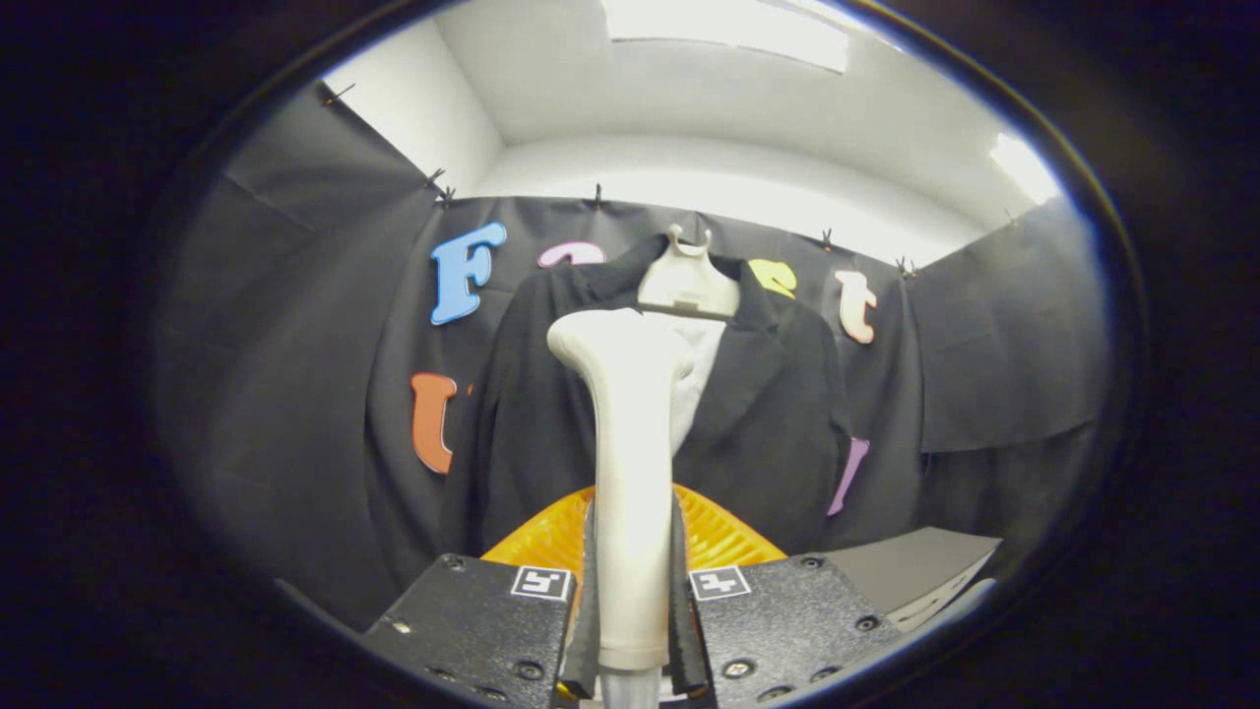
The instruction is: Iron the clothes twice with a garment steamer, once on the left side and once on the right side.
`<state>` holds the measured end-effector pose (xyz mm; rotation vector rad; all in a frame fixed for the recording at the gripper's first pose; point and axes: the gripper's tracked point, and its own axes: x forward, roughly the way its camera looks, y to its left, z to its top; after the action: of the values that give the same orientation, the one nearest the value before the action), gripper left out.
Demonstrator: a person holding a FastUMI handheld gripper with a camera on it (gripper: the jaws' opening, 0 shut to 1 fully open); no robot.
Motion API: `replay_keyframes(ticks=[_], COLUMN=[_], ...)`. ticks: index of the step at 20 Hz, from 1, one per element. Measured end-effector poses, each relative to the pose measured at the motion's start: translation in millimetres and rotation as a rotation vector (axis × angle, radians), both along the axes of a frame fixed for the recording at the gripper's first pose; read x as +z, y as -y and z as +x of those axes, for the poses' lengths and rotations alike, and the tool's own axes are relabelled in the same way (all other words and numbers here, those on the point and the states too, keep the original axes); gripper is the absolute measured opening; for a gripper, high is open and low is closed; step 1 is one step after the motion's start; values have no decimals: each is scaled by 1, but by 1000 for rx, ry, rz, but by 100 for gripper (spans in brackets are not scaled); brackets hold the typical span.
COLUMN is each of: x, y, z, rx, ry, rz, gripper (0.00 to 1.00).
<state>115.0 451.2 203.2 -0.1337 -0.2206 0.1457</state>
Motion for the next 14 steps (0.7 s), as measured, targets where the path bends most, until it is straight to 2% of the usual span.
replay_keyframes(ticks=[5, 9, 11, 14], x=[43, 67, 60, 28], y=[-20, -21, -20, -16], z=[32, 43, 46, 51], rx=[-8, -42, -56, -53], ry=[41, 121, 138, 80], rz=[21, -30, -48, -54], gripper=[31, 31, 30, 30])
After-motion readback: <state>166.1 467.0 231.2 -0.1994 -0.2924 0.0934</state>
